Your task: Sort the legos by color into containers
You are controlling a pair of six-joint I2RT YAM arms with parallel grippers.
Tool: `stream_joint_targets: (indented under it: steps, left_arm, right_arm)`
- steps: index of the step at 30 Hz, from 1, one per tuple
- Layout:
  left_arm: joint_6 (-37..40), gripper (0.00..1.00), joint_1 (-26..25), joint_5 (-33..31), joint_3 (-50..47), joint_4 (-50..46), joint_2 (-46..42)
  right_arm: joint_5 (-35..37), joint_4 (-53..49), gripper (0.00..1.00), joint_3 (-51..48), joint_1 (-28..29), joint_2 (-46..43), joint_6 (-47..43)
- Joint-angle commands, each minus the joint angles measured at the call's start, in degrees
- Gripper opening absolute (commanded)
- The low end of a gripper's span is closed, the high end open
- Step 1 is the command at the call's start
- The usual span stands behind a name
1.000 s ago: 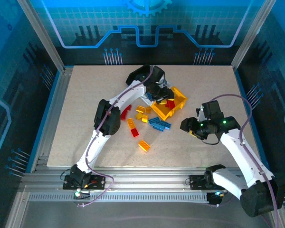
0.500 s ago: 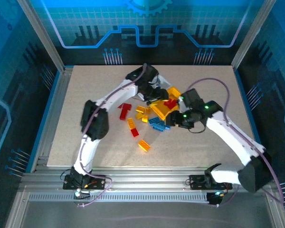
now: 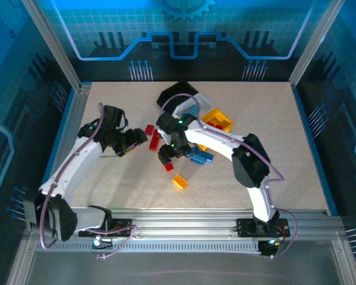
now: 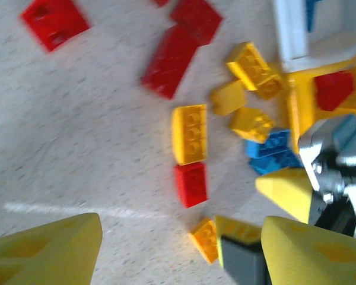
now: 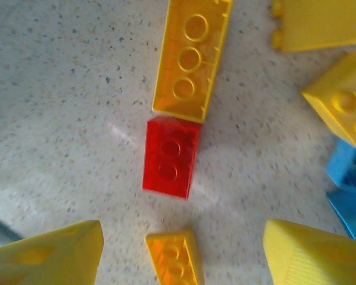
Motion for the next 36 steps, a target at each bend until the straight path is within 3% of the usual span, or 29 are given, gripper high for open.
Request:
stream_joint_targets:
  steps: [1, 7, 19, 31, 36]
  left_arm:
    - [0.8, 0.73, 2.5, -0.6, -3.2, -2.9, -5.7]
    - [1.6, 0.74, 4.8, 0.2, -4.5, -3.9, -9.1]
    - [3.2, 0.74, 6.5, 2.1, -4.2, -3.2, -7.1]
    - [3.2, 0.75, 6.9, 4.0, -5.7, -0.6, -5.4]
    - [2.1, 0.75, 6.8, 4.0, -5.5, 0.9, -3.6]
  right_arm:
    - [2.1, -5.3, 0.73, 5.8, 1.1, 4.6, -2.9]
    - [2.5, -6.2, 0.73, 10.0, 1.9, 10.4, -2.7]
    - [3.2, -6.8, 0.67, 11.5, 3.8, 15.1, -0.9]
    - [5.7, -7.1, 0.37, 9.3, 3.8, 11.2, 0.3]
    - [5.2, -5.8, 0.35, 6.5, 2.8, 4.5, 0.4]
